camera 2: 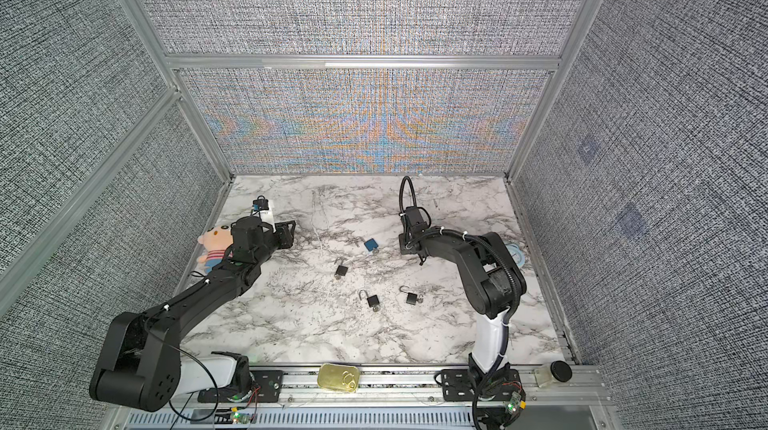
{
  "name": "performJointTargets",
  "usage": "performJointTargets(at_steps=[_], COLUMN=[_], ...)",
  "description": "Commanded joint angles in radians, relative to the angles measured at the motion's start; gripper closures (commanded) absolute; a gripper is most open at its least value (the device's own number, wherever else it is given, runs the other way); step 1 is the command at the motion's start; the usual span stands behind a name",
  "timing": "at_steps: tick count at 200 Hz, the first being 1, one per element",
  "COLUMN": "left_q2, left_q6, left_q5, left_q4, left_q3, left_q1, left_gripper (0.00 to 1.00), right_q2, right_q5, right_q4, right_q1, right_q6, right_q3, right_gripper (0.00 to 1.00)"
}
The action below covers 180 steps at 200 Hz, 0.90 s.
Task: Lock with the key
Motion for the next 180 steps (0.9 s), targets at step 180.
performJointTargets(at_steps=[180], left_q2=[0.192], left_q6=[0.002], left_q5=[0.269], left_q4=[0.023], left_q3=[0.148], left_q1=[-0.102], left_gripper=[0.63], right_q2=[-0.151], right_q5=[-0.098], right_q4=[-0.091], right_q1=[0.031], right_q6=[-0.016], right_q3=[-0.025], right_gripper=[0.66])
